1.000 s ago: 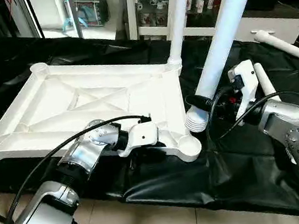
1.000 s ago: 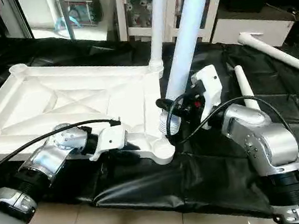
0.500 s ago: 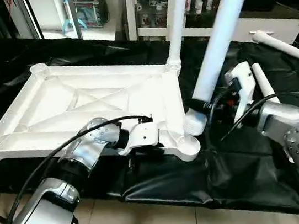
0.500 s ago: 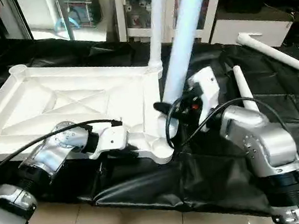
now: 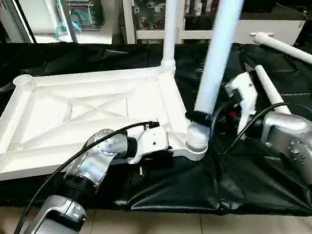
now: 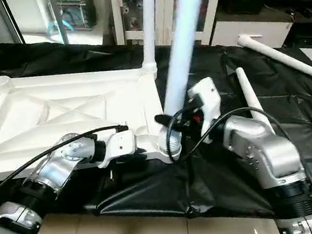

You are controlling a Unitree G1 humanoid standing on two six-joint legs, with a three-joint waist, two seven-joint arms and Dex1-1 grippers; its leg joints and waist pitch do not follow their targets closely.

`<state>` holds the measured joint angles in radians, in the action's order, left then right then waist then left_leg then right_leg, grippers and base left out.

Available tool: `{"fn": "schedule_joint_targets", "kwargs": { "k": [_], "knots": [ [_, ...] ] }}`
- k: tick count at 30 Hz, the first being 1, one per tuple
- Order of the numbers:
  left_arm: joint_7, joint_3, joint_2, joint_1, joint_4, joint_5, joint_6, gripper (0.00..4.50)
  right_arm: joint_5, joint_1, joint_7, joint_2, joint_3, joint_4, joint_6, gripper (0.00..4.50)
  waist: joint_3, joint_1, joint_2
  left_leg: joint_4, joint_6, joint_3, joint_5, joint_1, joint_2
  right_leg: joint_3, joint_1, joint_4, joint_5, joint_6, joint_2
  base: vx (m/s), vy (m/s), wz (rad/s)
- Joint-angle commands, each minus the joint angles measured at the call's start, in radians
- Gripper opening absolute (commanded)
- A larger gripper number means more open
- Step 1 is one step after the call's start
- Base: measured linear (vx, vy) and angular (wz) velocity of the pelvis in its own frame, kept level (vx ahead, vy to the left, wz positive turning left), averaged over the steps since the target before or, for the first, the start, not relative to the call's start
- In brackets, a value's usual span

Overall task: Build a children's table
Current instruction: Insert table leg to table base

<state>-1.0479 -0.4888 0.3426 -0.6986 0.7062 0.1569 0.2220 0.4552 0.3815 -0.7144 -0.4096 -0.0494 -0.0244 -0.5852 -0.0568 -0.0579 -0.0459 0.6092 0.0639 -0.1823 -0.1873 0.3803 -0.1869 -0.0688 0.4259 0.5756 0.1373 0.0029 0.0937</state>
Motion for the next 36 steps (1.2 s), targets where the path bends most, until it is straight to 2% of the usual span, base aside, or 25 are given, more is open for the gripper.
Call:
{"fn": "schedule_joint_targets", "kwargs": {
  "k": [1,3,5,6,7,9,10,12,14,16,19,22,31,36],
  "knots": [
    [-0.041,-0.047,0.008,0.039,0.019,0.036,0.003,0.00,-0.021,0.000,-0.018,-0.025,-0.002,0.015,0.022,1.83,0.058,-0.003,0.000,-0.099,0.020,0.021,-0.373,-0.023,-0.045,0.039,-0.034,-0.076,0.452,-0.124,0.062,0.000,0.000,0.00],
    [-0.048,-0.047,0.009,0.039,0.018,0.038,0.007,0.00,-0.026,0.001,-0.023,-0.025,-0.004,0.024,0.027,1.83,0.061,-0.007,-0.001,-0.097,0.013,0.016,-0.330,-0.023,-0.044,0.041,-0.038,-0.068,0.381,-0.147,0.061,0.025,-0.011,0.02],
    [-0.057,-0.048,0.011,0.037,0.017,0.039,0.010,0.00,-0.034,0.003,-0.029,-0.027,-0.010,0.034,0.033,1.83,0.057,-0.009,-0.003,-0.097,0.004,0.010,-0.326,-0.030,-0.042,0.043,-0.038,-0.070,0.387,-0.162,0.060,0.053,-0.028,0.07],
    [-0.062,-0.048,0.011,0.037,0.017,0.038,0.011,0.00,-0.039,0.004,-0.034,-0.030,-0.015,0.038,0.038,1.83,0.059,-0.010,-0.006,-0.097,0.003,0.010,-0.321,-0.030,-0.043,0.042,-0.041,-0.069,0.389,-0.163,0.061,0.051,-0.027,0.06],
    [-0.065,-0.049,0.011,0.036,0.017,0.038,0.010,0.00,-0.041,0.004,-0.038,-0.032,-0.017,0.040,0.038,1.83,0.064,-0.013,-0.008,-0.095,0.000,0.009,-0.287,-0.030,-0.044,0.043,-0.046,-0.063,0.360,-0.167,0.061,0.000,0.000,0.00],
    [-0.073,-0.047,0.012,0.038,0.012,0.038,0.005,0.00,-0.044,0.005,-0.046,-0.037,-0.022,0.040,0.038,1.83,0.065,-0.017,-0.004,-0.096,-0.008,0.007,-0.240,-0.028,-0.046,0.044,-0.050,-0.055,0.301,-0.180,0.059,0.000,0.000,0.00],
    [-0.076,-0.045,0.011,0.040,0.007,0.038,0.001,0.00,-0.039,0.006,-0.056,-0.044,-0.025,0.034,0.027,1.83,0.065,-0.018,-0.007,-0.096,-0.011,0.005,-0.227,-0.027,-0.047,0.043,-0.051,-0.052,0.281,-0.187,0.058,0.000,0.000,0.00],
    [-0.078,-0.043,0.010,0.041,0.006,0.039,-0.001,0.00,-0.040,0.004,-0.075,-0.055,-0.031,0.024,0.016,1.83,0.063,-0.021,-0.005,-0.097,-0.010,0.004,-0.236,-0.028,-0.048,0.043,-0.051,-0.052,0.293,-0.188,0.057,0.000,0.000,0.00],
    [-0.078,-0.042,0.010,0.041,0.006,0.040,-0.002,0.00,-0.043,0.002,-0.084,-0.062,-0.035,0.018,0.014,1.83,0.061,-0.022,-0.005,-0.099,-0.002,0.005,-0.266,-0.030,-0.048,0.044,-0.050,-0.058,0.345,-0.172,0.059,0.000,0.000,0.00],
    [-0.091,-0.038,0.010,0.042,0.005,0.036,-0.008,0.00,-0.035,0.000,-0.107,-0.073,-0.045,0.010,-0.011,1.83,0.060,-0.023,-0.005,-0.100,0.003,0.005,-0.278,-0.031,-0.048,0.045,-0.050,-0.060,0.361,-0.166,0.058,0.000,0.000,0.00],
    [-0.099,-0.037,0.009,0.044,-0.001,0.036,-0.013,0.00,-0.046,-0.002,-0.114,-0.082,-0.056,0.017,-0.006,1.83,0.059,-0.023,-0.006,-0.100,0.007,0.005,-0.287,-0.031,-0.047,0.045,-0.048,-0.064,0.386,-0.156,0.060,0.000,0.000,0.00],
    [-0.103,-0.035,0.009,0.045,-0.004,0.034,-0.016,0.00,-0.053,0.005,-0.108,-0.080,-0.058,0.032,-0.001,1.83,0.060,-0.023,-0.007,-0.100,0.006,0.006,-0.281,-0.032,-0.048,0.045,-0.047,-0.064,0.385,-0.153,0.060,0.000,0.000,0.00],
    [-0.121,-0.031,0.014,0.051,-0.017,0.027,-0.030,0.00,-0.063,0.039,-0.110,-0.056,-0.065,0.098,0.006,1.83,0.060,-0.022,-0.007,-0.099,0.003,0.004,-0.264,-0.030,-0.048,0.045,-0.049,-0.057,0.337,-0.174,0.058,0.000,0.000,0.00],
    [-0.134,-0.030,0.016,0.055,-0.026,0.022,-0.038,0.00,-0.065,0.052,-0.105,-0.037,-0.067,0.143,0.014,1.83,0.058,-0.016,-0.007,-0.101,0.009,0.005,-0.293,-0.031,-0.047,0.045,-0.047,-0.063,0.380,-0.166,0.059,0.000,0.000,0.00]
  ]
}}
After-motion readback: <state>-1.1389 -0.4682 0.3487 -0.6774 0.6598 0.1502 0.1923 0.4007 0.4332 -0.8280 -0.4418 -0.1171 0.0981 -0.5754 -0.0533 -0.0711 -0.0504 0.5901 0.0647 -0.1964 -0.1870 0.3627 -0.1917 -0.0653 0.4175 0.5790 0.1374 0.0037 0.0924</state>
